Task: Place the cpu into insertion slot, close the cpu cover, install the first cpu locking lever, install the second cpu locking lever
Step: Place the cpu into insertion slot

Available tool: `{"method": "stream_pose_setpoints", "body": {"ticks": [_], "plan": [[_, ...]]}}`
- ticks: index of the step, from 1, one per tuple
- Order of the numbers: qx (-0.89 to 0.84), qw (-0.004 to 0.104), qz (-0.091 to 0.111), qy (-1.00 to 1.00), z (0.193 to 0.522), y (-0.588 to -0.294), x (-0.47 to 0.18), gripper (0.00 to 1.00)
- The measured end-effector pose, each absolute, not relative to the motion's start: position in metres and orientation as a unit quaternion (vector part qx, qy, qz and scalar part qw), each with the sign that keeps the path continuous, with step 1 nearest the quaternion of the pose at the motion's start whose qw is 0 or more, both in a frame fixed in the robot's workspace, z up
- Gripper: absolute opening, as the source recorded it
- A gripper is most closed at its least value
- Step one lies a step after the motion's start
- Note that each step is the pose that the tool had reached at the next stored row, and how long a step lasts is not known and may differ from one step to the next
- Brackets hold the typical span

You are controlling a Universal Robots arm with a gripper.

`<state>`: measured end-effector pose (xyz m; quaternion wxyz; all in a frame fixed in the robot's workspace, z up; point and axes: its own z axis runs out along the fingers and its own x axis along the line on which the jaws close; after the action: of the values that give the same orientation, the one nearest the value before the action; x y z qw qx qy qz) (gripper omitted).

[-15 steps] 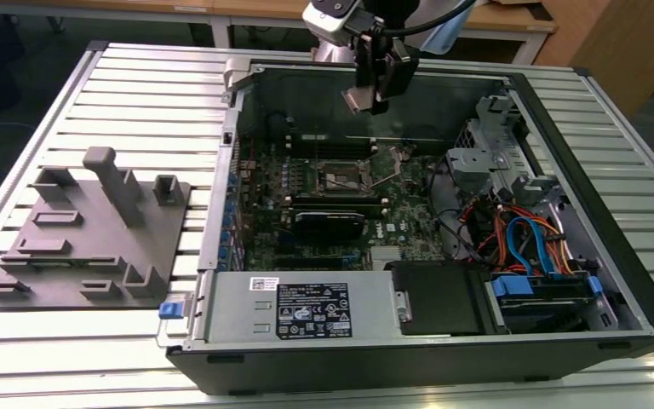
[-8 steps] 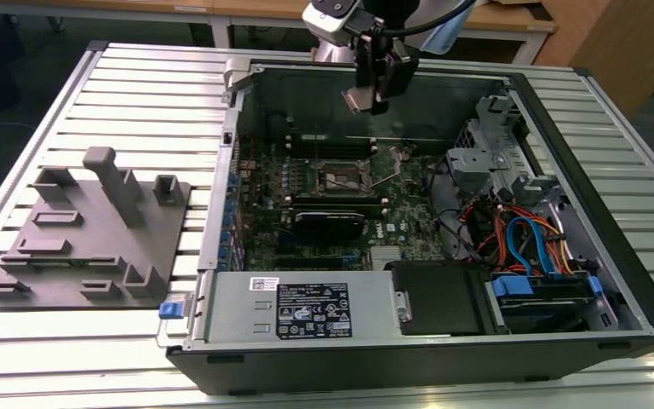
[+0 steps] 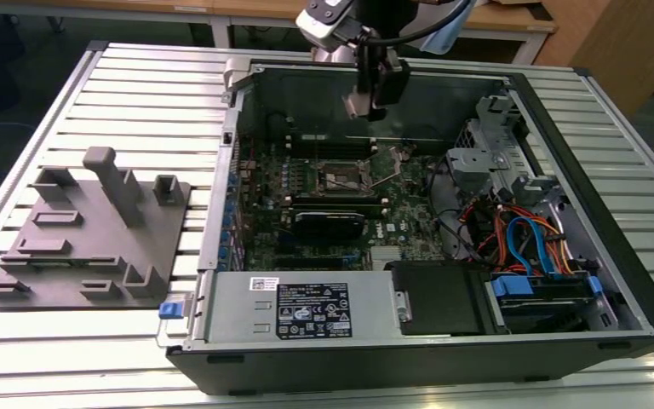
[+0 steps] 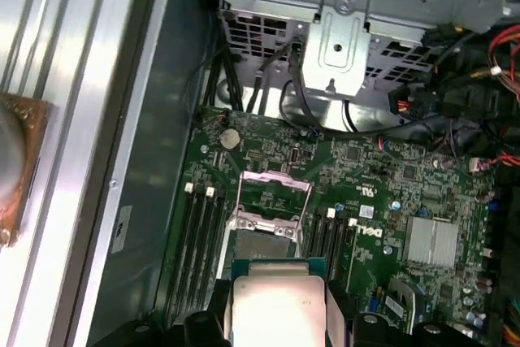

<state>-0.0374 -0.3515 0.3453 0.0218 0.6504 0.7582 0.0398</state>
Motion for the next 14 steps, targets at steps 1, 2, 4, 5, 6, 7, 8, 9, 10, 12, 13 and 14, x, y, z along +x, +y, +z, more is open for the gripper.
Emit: {"method": "stream_pose_setpoints", "body": {"ticks": [1, 2, 4, 5, 6, 7, 8, 9, 10, 12, 13, 14], "plan": [[0.655, 0.022, 0.040, 0.754, 0.344, -0.351, -0.037, 0.54], [0.658, 0.022, 0.039, 0.752, 0.342, -0.351, -0.037, 0.54], [0.662, 0.022, 0.039, 0.749, 0.339, -0.351, -0.037, 0.54], [0.663, 0.021, 0.038, 0.747, 0.337, -0.351, -0.037, 0.54], [0.665, 0.020, 0.037, 0.746, 0.336, -0.351, -0.037, 0.54], [0.668, 0.019, 0.036, 0.743, 0.334, -0.351, -0.037, 0.54], [0.672, 0.019, 0.036, 0.739, 0.333, -0.351, -0.037, 0.54], [0.677, 0.019, 0.035, 0.735, 0.332, -0.351, -0.037, 0.54], [0.682, 0.019, 0.035, 0.730, 0.331, -0.351, -0.037, 0.54], [0.693, 0.020, 0.034, 0.719, 0.328, -0.351, -0.037, 0.54], [0.699, 0.020, 0.034, 0.714, 0.327, -0.351, -0.037, 0.54], [0.703, 0.020, 0.034, 0.710, 0.326, -0.351, -0.037, 0.54]]}}
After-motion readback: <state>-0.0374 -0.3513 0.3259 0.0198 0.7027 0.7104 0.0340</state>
